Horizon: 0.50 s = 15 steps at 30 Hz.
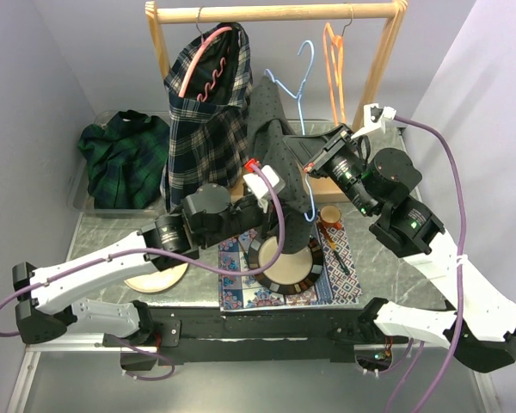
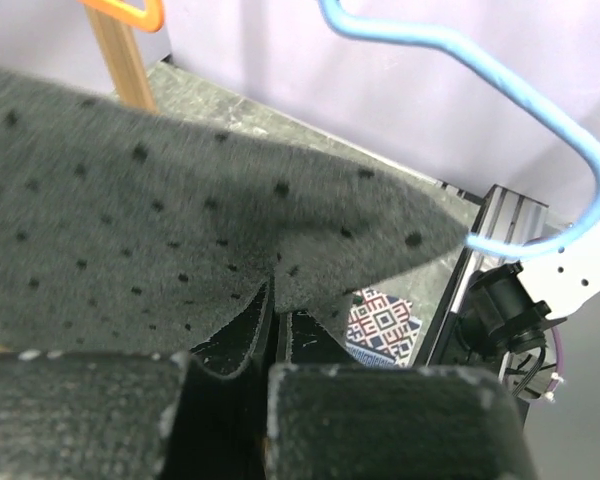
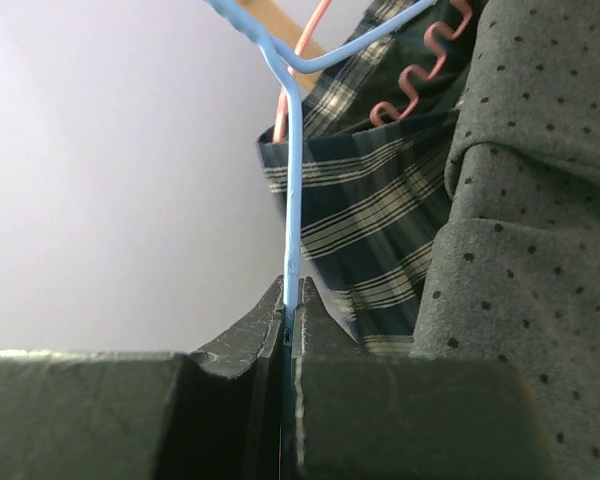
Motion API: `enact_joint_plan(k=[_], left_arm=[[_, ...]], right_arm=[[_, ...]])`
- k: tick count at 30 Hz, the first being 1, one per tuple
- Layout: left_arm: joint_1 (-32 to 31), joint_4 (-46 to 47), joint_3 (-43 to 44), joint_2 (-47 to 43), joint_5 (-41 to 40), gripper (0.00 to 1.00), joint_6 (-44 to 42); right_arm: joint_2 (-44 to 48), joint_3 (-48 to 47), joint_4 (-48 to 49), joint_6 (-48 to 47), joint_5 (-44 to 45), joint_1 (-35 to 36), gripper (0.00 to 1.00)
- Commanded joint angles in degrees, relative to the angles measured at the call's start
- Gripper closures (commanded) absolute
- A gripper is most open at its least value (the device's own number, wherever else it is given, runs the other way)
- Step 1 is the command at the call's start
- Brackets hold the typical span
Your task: Remove the skirt from the hanger
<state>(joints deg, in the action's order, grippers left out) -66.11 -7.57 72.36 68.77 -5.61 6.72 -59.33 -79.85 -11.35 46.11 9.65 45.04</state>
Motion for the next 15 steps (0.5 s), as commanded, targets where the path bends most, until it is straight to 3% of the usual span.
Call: enact_joint_plan(k=[1, 2, 4, 6, 7, 15], left_arm=[[0.01, -1.65, 1.21, -4.43, -3.01, 0.99, -0.48], [0.01, -2.18, 1.03, -4.87, -2.92, 0.91, -1.09], [0.01, -2.44, 0.68, -6.28, -3.01, 0.67, -1.36], [-0.07, -2.53, 0.33, -7.24, -1.87, 0.81, -2.85], [0.01, -2.62, 0.33, -7.42, -1.78, 0.99, -3.11], [-0.07, -3.67, 3.93, -7.42, 0.16, 0.99, -2.42]], right_arm=[[1.77, -5.39, 4.24, -5.66, 5.11, -0.12, 1.0], [1.59, -6.53, 3.71, -6.11, 5.12, -0.21, 1.0], [1.5, -6.8, 3.53, -6.38, 4.94, -0.74, 1.0], [1.85, -6.19, 4.32, -6.03, 4.33, -0.65, 1.0], [2.29, -5.93, 4.5, -5.33, 3.8, -0.65, 1.0], [3.7, -4.17, 4.6, -3.21, 0.02, -0.65, 1.0]])
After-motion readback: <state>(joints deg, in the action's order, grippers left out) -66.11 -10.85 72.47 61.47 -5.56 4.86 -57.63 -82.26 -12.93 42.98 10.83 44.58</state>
